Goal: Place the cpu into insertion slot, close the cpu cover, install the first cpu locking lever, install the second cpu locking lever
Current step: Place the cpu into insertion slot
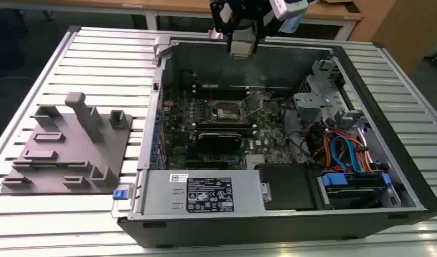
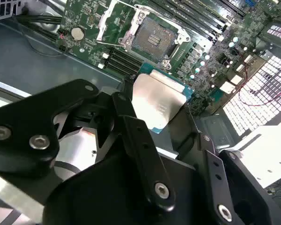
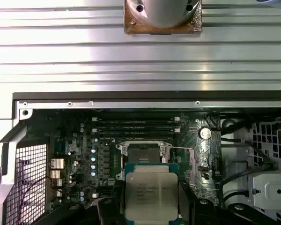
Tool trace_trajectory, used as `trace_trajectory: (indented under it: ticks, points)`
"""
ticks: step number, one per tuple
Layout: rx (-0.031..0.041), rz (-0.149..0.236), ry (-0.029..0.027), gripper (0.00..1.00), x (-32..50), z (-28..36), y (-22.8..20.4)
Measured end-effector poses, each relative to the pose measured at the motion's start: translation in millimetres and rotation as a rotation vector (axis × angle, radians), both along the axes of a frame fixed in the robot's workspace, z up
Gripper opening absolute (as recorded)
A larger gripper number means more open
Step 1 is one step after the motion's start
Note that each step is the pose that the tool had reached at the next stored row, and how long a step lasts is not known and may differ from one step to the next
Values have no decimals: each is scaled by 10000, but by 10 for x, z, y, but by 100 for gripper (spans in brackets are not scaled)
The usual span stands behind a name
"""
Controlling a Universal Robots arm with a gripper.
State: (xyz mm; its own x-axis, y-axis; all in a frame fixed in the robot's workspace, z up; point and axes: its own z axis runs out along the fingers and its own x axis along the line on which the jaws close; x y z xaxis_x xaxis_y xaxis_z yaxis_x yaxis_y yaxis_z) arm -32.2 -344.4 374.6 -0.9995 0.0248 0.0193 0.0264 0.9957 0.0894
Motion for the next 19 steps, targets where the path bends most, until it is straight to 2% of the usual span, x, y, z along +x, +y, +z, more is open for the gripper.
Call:
trace_trajectory:
  ticks: [11, 17, 19]
  points:
    - [-1, -26, 0, 54, 0, 0, 0]
    - [-6, -812, 1, 54, -5, -7, 0]
    - [-2, -894, -1, 54, -32, -9, 0]
